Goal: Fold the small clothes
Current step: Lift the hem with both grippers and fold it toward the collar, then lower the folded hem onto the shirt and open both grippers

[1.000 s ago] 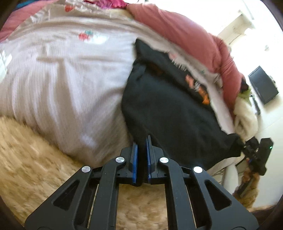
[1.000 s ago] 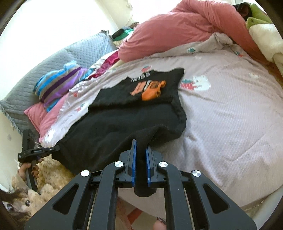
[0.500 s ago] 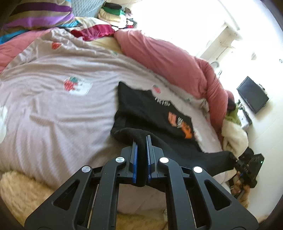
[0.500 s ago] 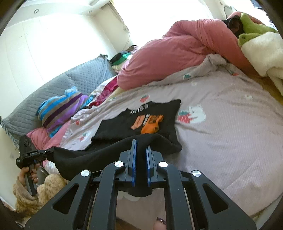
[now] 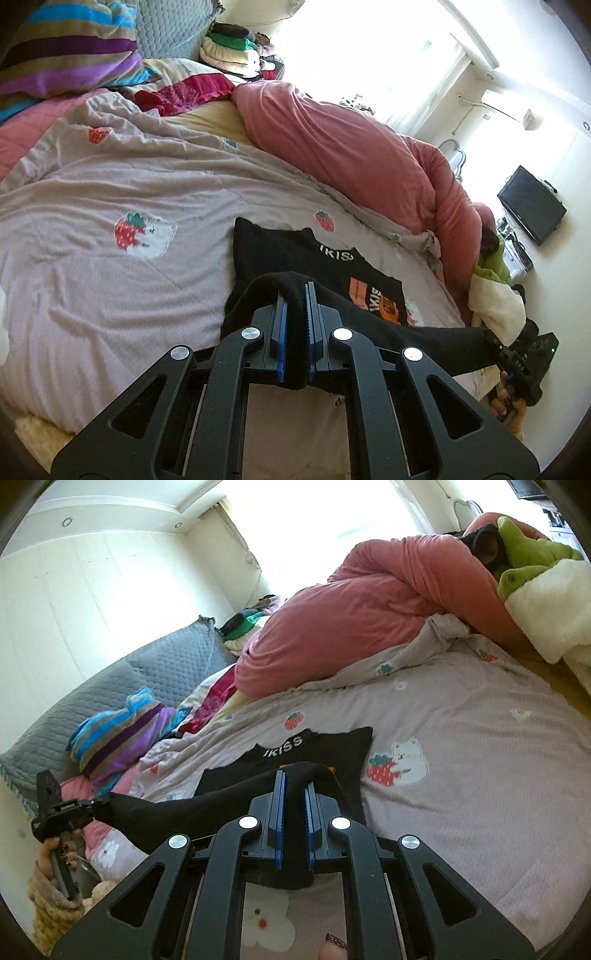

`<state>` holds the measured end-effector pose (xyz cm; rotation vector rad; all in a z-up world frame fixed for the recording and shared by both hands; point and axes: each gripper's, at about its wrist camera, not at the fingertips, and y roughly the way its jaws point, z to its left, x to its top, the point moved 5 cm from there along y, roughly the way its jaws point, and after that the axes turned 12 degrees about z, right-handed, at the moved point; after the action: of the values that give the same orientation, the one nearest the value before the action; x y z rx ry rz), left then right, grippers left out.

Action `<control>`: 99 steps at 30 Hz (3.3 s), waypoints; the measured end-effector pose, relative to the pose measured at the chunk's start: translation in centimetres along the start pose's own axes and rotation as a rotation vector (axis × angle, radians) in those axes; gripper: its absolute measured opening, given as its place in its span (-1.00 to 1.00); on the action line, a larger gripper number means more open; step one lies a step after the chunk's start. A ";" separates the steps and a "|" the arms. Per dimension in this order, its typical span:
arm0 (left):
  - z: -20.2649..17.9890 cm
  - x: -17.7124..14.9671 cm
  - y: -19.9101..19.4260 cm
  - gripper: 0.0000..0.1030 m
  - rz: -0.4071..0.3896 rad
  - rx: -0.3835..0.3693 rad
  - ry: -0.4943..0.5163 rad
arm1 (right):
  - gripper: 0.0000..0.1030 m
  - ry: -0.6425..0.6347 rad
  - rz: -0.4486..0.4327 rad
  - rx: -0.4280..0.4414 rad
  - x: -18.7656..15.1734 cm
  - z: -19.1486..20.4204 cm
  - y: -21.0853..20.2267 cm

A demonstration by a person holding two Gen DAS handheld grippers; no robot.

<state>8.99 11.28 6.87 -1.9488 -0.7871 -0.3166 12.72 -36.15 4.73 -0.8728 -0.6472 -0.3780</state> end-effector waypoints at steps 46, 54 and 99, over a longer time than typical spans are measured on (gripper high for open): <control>2.8 5.5 12.5 -0.88 0.082 0.201 0.039 | -0.83 0.098 0.105 -0.177 4.8 -5.3 12.5; 1.7 5.9 11.8 -0.35 0.056 0.228 0.084 | -0.46 0.115 0.083 -0.227 4.8 -6.1 12.1; -0.6 -2.0 16.8 -0.50 0.156 0.440 0.403 | -0.59 -0.330 0.319 -0.358 -4.3 1.8 17.8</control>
<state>18.38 4.65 -5.53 -1.4572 -0.3960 -0.3887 18.69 -23.92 -7.66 -1.3782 -0.7395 -0.0577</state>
